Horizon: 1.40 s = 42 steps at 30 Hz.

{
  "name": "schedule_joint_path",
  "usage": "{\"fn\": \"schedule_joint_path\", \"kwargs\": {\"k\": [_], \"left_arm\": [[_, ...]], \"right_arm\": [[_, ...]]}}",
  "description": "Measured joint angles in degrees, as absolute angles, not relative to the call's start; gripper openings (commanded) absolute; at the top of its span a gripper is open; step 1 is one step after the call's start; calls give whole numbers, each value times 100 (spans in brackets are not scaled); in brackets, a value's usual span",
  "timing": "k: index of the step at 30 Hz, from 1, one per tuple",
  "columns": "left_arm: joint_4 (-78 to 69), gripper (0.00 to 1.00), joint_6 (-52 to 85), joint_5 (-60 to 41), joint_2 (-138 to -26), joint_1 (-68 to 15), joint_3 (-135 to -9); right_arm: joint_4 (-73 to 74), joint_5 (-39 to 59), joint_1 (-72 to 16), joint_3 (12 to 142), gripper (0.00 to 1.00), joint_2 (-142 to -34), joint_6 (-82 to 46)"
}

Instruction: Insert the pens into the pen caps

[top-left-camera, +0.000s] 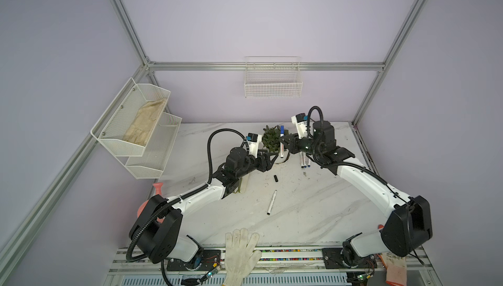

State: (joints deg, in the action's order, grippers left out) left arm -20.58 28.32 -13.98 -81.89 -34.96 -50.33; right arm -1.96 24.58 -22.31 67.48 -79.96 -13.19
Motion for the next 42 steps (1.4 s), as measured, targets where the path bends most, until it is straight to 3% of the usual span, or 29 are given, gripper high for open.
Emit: {"fn": "schedule_joint_path", "kwargs": {"k": [7,18,31,42], "left_arm": [[-1433,72,2375,-1100,-7609,-3511,-4661],[272,82,1579,-342,-8558,-4180,-4574],[1406,87,709,395,-9406,-4969,-4958],[1723,88,598,574,-9579,-5109,-5258]], "right_arm": [[-224,1149,-1090,6193,5,-7417,-1778],[-523,-3,-749,6340,7,-9891,-2053],[-484,-298,-740,7076,11,-11255,-2045],[-296,38,-740,7181,31,-11566,-2185]]}}
